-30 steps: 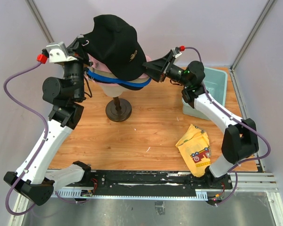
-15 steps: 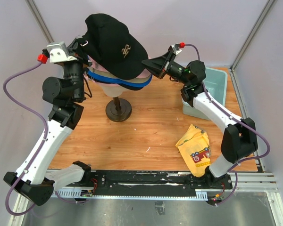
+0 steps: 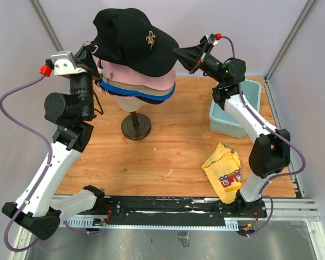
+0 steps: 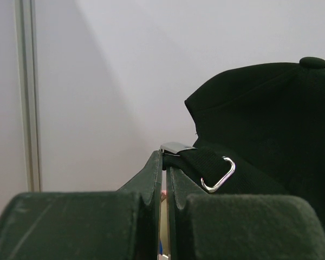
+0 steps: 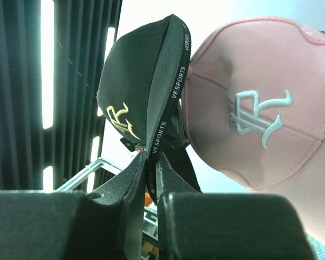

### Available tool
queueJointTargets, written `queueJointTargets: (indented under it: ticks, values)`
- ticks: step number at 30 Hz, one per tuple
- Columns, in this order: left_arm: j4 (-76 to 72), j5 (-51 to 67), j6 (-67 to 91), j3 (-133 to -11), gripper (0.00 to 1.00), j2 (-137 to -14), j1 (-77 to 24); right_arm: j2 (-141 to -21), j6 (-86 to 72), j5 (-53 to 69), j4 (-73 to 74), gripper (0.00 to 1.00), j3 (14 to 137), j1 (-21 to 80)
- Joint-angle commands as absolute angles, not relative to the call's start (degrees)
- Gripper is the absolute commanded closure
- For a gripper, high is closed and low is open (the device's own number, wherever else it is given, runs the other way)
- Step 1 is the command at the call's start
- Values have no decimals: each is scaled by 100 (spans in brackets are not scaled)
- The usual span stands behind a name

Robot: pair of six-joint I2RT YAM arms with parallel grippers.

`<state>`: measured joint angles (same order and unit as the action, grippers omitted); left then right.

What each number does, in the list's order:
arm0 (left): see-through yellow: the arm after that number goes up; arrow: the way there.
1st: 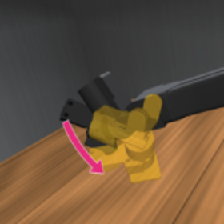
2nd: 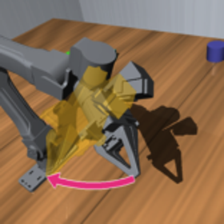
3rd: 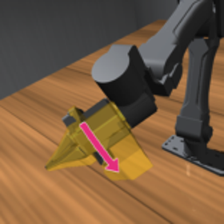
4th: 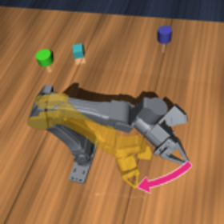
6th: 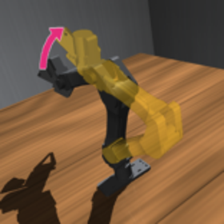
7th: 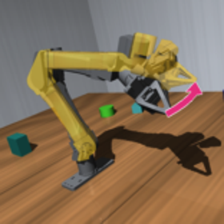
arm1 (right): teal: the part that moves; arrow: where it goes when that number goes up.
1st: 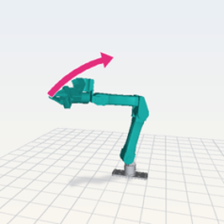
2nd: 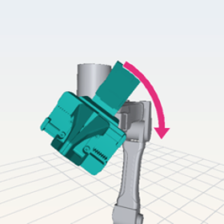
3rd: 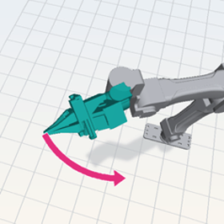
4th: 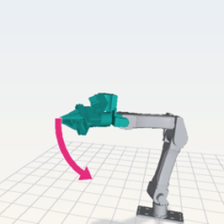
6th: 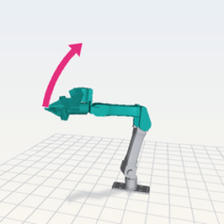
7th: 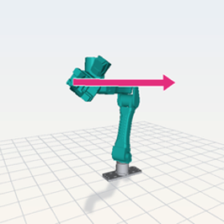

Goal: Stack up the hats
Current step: Stack the hat on the hat.

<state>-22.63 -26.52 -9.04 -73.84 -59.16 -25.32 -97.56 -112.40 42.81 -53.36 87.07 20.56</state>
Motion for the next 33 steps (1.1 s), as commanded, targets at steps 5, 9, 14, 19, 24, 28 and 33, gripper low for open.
queueJointTargets:
  ticks: [5,9,14,19,24,28,33]
  values:
    - [-2496,-2856,-1156,-7237,100,-5693,-2549,-10503,-12476,4208,-6246,92,9326,1741]
    - [-2530,-2953,-1251,-7133,99,-5669,-2554,-10807,-12925,4066,-6513,92,9474,1670]
    - [-2589,-3175,-1360,-7037,99,-5671,-2549,-11064,-13324,3908,-6769,91,9440,1659]
    - [-2661,-3416,-1417,-6927,99,-5639,-2549,-11201,-13721,3700,-7090,91,9175,1658]
    - [-2628,-3701,-1394,-6791,99,-5585,-2549,-11279,-13901,3593,-7185,89,8906,1655]
    - [-2596,-3767,-1373,-6706,100,-5571,-2549,-11310,-13947,3505,-7199,88,8757,1653]
    - [-2485,-3800,-1354,-6680,100,-5614,-2549,-11279,-13931,3424,-7164,86,8466,1659]
